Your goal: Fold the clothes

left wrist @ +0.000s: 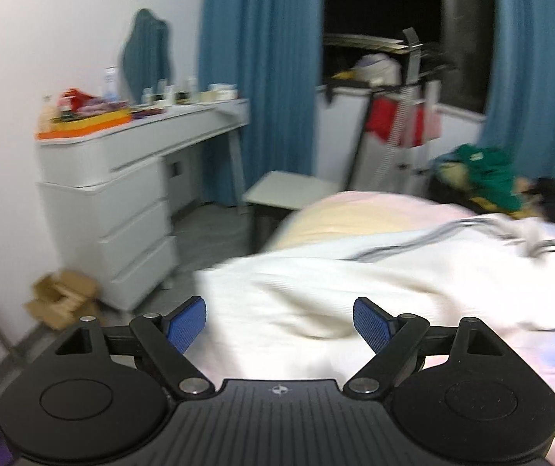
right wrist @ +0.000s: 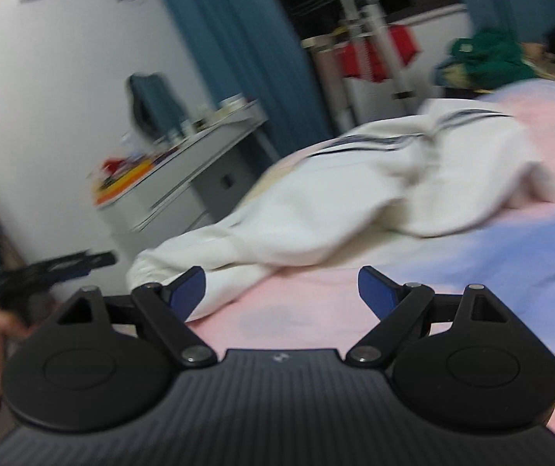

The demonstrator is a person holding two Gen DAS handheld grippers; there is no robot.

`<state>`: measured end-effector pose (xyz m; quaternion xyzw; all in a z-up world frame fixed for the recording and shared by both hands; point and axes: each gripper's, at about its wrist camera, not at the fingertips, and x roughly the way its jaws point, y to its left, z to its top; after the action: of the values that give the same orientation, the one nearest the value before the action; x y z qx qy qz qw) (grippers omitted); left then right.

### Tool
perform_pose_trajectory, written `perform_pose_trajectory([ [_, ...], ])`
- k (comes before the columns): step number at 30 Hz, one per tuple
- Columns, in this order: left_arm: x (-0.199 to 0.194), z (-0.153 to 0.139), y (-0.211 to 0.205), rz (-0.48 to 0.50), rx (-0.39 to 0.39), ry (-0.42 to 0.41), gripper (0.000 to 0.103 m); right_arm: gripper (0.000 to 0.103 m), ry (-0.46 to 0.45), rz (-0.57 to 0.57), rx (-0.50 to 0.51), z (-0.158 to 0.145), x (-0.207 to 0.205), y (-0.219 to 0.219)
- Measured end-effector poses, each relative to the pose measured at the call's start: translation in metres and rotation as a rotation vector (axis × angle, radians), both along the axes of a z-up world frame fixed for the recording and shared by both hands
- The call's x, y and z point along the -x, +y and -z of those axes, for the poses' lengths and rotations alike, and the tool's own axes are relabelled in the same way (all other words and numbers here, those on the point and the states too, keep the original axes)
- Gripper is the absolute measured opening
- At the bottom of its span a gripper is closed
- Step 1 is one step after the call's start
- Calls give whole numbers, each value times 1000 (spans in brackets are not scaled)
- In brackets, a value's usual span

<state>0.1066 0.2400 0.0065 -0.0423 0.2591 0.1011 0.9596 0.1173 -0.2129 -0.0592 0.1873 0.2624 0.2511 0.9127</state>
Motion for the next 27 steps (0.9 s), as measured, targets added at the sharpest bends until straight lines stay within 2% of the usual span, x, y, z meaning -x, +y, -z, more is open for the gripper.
perform_pose_trajectory([
  [3, 6, -1, -55, 83, 59, -17, 85, 88, 29, 95, -47, 10, -4, -47],
  [7, 4, 3, -126, 179, 112, -26, 85, 88, 58, 179, -127, 24, -17, -83],
  [12, -10, 3, -190, 235, 148, -24, 86, 88, 117, 252, -229, 44, -34, -110],
  [15, -13, 12, -212, 215, 160, -21, 86, 88, 157, 308, -323, 58, -41, -126],
  [19, -16, 37, -214, 172, 231, 2, 86, 89, 235, 404, -494, 85, -41, -153],
  [22, -29, 48, -202, 160, 247, 44, 86, 89, 275, 437, -594, 103, -50, -164],
  [24, -32, 50, -197, 152, 258, 46, 86, 89, 307, 439, -668, 114, -66, -167],
  [27, -31, 51, -190, 147, 273, 34, 86, 89, 389, 408, -857, 139, -95, -167],
])
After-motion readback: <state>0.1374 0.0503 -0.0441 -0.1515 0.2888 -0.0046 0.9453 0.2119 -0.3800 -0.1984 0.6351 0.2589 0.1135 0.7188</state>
